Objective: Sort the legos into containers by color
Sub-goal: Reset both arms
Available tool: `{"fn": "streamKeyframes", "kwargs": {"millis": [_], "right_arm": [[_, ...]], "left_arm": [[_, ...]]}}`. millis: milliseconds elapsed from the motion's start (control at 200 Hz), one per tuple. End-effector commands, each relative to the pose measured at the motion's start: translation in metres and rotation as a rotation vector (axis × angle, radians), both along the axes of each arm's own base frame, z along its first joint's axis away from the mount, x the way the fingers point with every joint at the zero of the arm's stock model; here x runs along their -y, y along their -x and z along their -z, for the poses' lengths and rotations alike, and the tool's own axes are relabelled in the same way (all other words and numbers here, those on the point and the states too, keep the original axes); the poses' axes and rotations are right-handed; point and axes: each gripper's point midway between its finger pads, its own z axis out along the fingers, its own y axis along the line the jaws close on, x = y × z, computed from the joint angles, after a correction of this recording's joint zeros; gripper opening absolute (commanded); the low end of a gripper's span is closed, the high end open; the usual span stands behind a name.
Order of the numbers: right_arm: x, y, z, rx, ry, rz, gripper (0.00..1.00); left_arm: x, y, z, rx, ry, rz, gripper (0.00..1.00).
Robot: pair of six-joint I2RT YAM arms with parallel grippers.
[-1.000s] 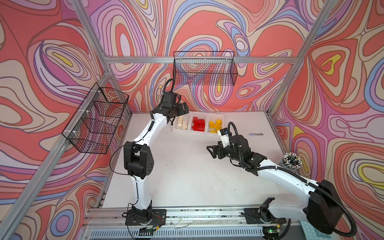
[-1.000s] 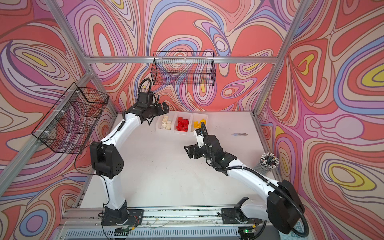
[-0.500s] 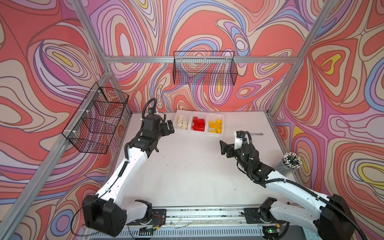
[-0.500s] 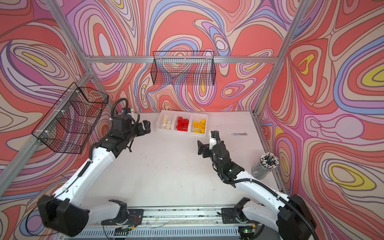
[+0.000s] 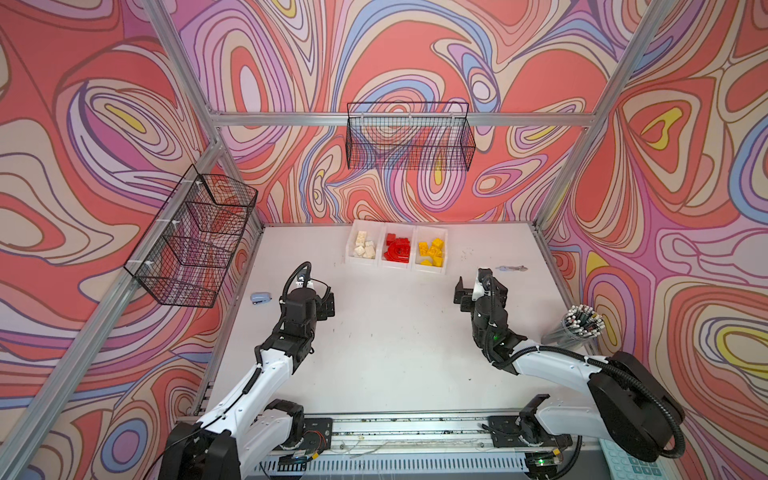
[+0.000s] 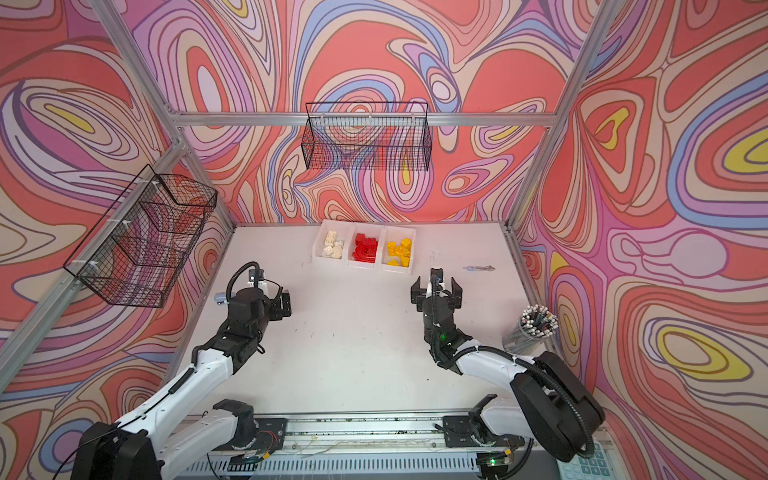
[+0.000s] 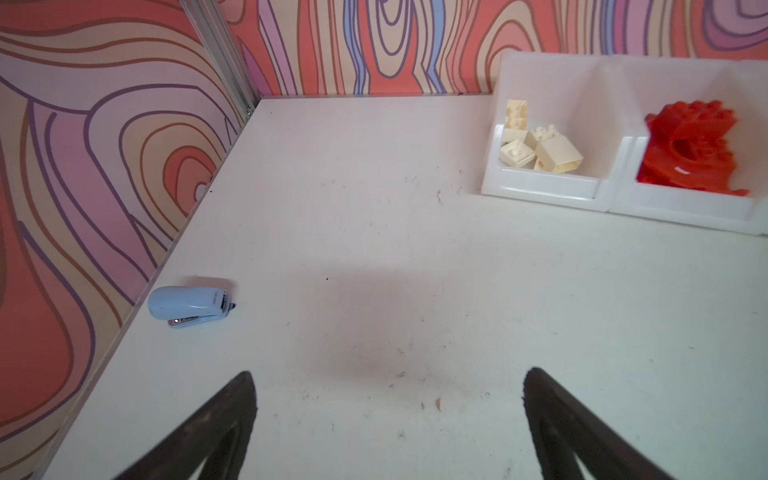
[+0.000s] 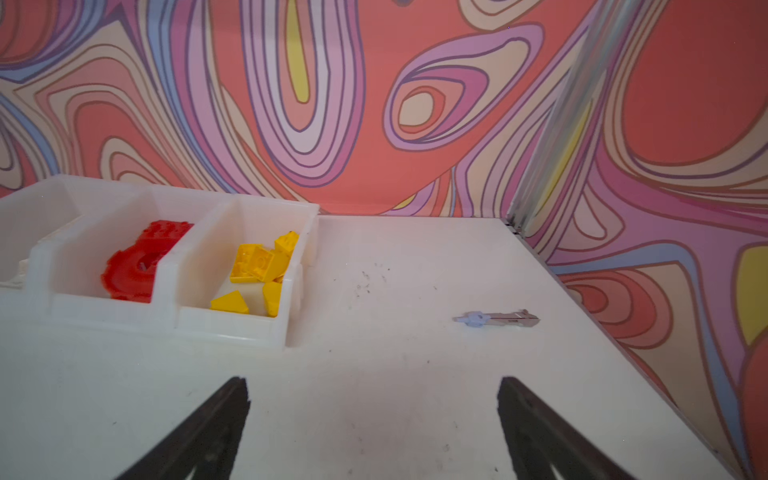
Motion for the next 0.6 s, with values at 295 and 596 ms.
{"fn": "streamKeyframes", "kwargs": {"millis": [295,596], "right_arm": [[0.092,-0.011,0.023,0.069,-0.104,0.120,0.98],[0.088,-0.013,0.051,0.135,-0.036,0.076,0.98]], "left_arm": [[-0.023,-0.046,0.032,-0.019,-0.023,0.037,1.00],[-0.023,-0.050,0.036,0.113,0.011,0.038,1.00]]}}
